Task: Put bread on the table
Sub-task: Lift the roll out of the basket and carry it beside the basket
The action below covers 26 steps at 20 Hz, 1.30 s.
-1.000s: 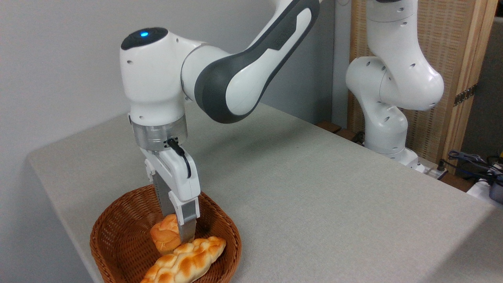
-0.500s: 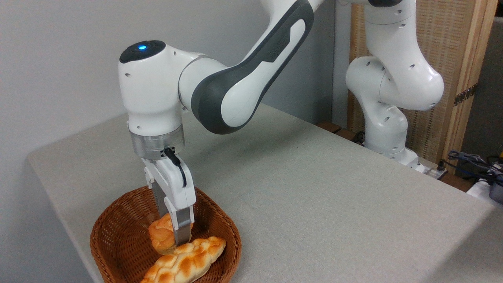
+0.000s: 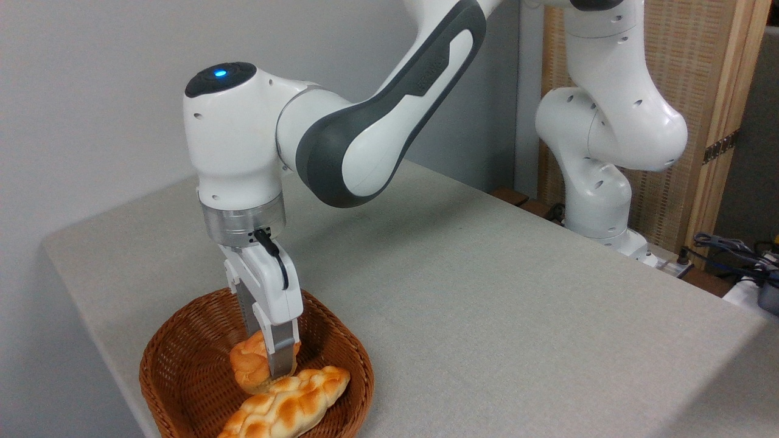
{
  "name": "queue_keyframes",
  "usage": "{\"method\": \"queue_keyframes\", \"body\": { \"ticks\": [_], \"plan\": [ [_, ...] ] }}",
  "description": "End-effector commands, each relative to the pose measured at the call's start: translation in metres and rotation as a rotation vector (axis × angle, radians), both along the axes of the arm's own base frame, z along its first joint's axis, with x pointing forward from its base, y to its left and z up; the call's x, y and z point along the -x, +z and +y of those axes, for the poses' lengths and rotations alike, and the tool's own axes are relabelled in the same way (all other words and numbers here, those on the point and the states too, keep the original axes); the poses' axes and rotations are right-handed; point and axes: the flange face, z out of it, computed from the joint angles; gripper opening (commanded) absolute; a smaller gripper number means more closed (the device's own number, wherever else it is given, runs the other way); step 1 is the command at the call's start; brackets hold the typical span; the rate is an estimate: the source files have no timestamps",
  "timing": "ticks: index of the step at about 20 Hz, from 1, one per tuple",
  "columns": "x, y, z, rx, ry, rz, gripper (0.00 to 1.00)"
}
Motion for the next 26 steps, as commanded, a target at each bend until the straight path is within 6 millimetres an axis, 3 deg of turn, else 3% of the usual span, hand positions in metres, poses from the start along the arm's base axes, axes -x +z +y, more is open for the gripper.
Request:
{"method": "queue_keyframes", "body": {
  "ticks": [1, 6, 8, 13, 17, 21, 26],
  "plan": [
    [0.000, 0.005, -0.001, -0.004, -0.011, -0.023, 0.47],
    [0.000, 0.018, 0.001, 0.005, 0.000, -0.040, 0.47],
    [0.006, 0.040, 0.004, 0.010, 0.011, -0.061, 0.47],
    [0.042, 0.103, 0.019, 0.005, 0.033, -0.020, 0.48],
    [0.080, 0.127, 0.025, -0.025, -0.052, 0.086, 0.48],
    [0.110, 0.105, 0.024, -0.039, -0.083, 0.168, 0.58],
    [0.121, 0.063, 0.002, -0.051, -0.132, 0.215, 0.70]
  ]
}}
